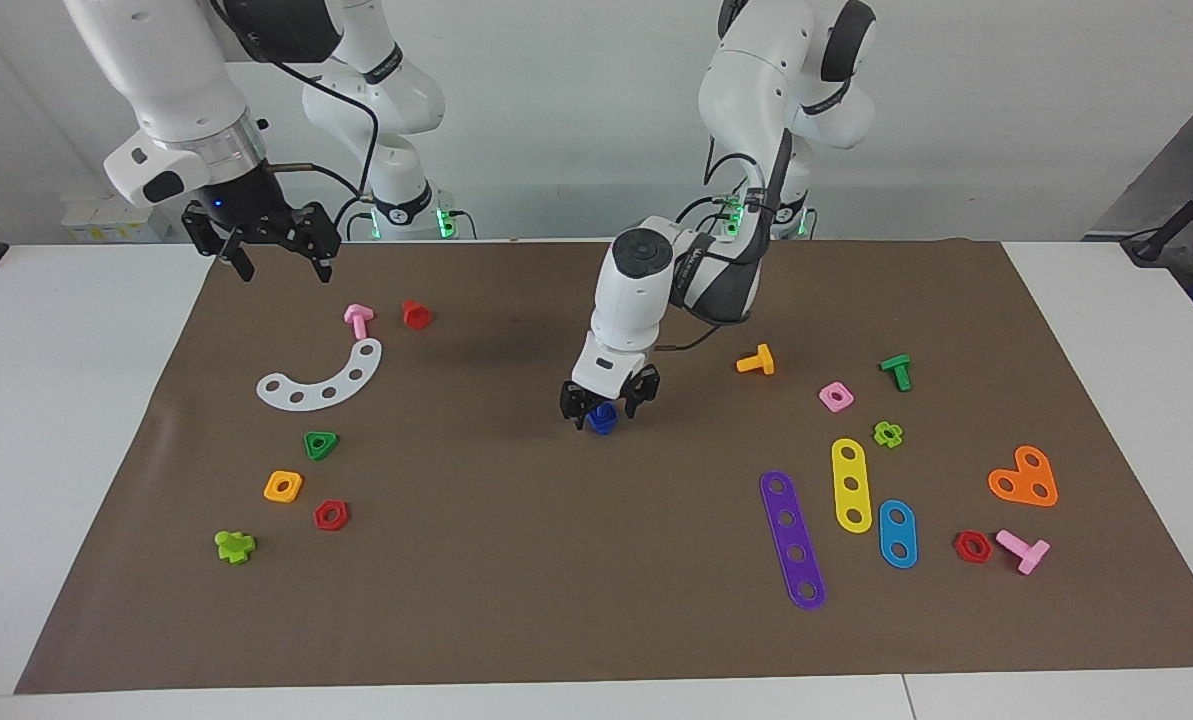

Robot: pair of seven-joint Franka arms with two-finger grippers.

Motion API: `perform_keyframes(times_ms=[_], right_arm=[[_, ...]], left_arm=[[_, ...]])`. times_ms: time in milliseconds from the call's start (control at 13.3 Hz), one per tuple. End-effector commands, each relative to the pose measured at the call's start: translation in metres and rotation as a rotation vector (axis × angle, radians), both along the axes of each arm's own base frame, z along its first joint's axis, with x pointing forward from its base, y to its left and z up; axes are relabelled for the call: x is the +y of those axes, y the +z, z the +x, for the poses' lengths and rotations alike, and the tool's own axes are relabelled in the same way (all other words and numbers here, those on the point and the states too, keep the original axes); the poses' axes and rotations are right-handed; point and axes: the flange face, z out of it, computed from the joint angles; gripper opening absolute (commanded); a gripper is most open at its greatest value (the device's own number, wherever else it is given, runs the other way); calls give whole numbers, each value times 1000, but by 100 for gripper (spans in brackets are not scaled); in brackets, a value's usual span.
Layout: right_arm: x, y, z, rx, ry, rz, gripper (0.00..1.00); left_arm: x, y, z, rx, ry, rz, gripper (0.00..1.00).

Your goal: Unscrew and place screws in storage area

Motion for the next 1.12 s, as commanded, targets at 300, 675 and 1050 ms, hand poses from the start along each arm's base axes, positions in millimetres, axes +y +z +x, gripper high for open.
perform_keyframes(times_ms=[300, 675, 1050], right_arm=[[-3, 1, -7, -3, 12, 3, 100], [-2, 1, -7, -3, 14, 3, 100], [-3, 1, -8, -2, 12, 3, 100]], left_arm=[[-2, -23, -20, -5, -18, 14, 72], [-2, -20, -20, 5, -23, 21, 44], [-1, -6, -13, 35, -21, 40, 0]])
